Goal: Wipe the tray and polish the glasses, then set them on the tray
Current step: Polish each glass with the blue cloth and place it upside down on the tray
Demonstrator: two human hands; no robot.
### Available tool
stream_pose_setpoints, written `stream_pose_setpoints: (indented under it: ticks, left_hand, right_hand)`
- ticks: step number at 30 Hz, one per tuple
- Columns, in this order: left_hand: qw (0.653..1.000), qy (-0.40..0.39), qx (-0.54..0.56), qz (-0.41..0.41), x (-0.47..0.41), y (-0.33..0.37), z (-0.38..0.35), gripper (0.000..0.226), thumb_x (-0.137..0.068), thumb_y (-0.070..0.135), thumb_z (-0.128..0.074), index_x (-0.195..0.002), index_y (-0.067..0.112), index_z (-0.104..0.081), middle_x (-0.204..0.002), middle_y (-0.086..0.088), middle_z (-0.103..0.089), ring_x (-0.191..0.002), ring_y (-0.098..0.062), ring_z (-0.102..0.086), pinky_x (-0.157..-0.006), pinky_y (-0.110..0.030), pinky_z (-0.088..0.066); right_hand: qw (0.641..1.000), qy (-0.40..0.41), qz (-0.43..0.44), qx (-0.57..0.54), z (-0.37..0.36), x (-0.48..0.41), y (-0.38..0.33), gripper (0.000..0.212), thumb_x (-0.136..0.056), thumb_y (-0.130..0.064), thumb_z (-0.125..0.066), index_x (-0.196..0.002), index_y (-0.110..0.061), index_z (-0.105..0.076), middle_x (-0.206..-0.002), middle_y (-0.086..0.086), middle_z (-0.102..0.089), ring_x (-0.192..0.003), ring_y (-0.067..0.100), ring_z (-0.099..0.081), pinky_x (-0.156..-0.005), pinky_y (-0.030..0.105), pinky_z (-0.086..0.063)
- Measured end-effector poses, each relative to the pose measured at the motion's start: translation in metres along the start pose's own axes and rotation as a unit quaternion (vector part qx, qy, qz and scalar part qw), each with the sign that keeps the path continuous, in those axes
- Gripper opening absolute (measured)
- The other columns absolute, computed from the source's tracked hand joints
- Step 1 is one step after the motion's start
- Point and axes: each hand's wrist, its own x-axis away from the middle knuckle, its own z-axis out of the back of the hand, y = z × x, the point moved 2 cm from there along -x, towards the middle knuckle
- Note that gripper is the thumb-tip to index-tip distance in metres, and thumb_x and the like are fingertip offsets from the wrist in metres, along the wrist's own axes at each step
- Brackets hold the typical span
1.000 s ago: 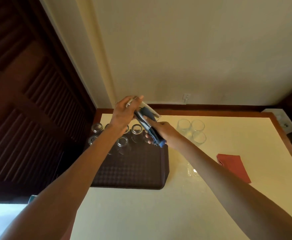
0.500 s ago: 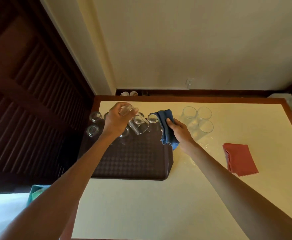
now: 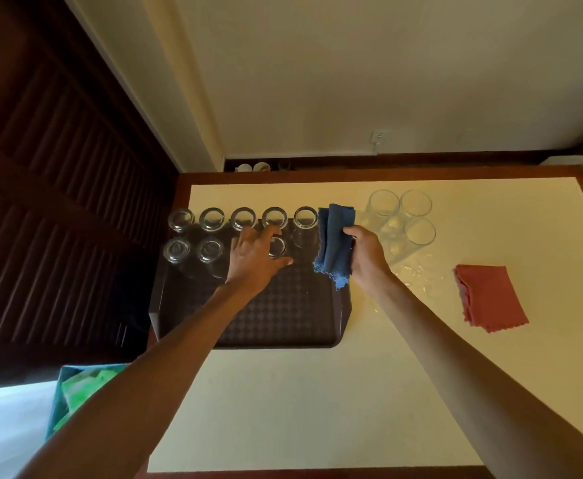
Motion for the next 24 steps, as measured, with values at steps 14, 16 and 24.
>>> stream_pose_setpoints:
  ticks: [14, 16, 24]
  left_hand:
    - [0.994, -0.035, -0.105, -0.004, -0.001, 0.009, 0.004, 0.079, -0.080, 0.062, -0.077, -0.145, 0.027, -0.049, -0.146, -0.001, -0.057, -0.141, -0.030, -0.039, -0.110, -0.049, -0.036]
    - [0.996, -0.017, -0.086, -0.005, 0.002, 0.018, 0.014, 0.075, -0.082, 0.060, -0.077, -0.144, 0.027, -0.052, -0.145, 0.000, -0.057, -0.141, -0.030, -0.039, -0.109, -0.050, -0.038]
    - [0.994, 0.052, 0.063, -0.076, -0.002, 0.090, 0.030, 0.026, -0.095, 0.030, -0.071, -0.119, 0.021, -0.065, -0.111, 0.003, -0.072, -0.109, -0.023, -0.061, -0.090, -0.044, -0.055]
  right_hand:
    - [1.000, -0.001, 0.011, -0.012, 0.005, 0.020, 0.009, 0.020, -0.104, -0.025, -0.047, -0.104, -0.015, -0.065, -0.099, 0.005, -0.067, -0.086, 0.015, -0.063, -0.074, 0.028, -0.049]
    - [1.000, -0.015, 0.006, -0.014, 0.015, 0.029, 0.005, 0.024, -0.102, -0.037, -0.052, -0.104, -0.018, -0.066, -0.091, 0.000, -0.072, -0.077, 0.010, -0.067, -0.069, 0.025, -0.048]
    - [0.995, 0.001, 0.076, 0.067, 0.073, 0.042, -0.041, 0.031, -0.091, -0.042, -0.070, -0.094, -0.014, -0.056, -0.068, -0.003, -0.044, -0.047, 0.006, -0.039, -0.047, 0.022, -0.032]
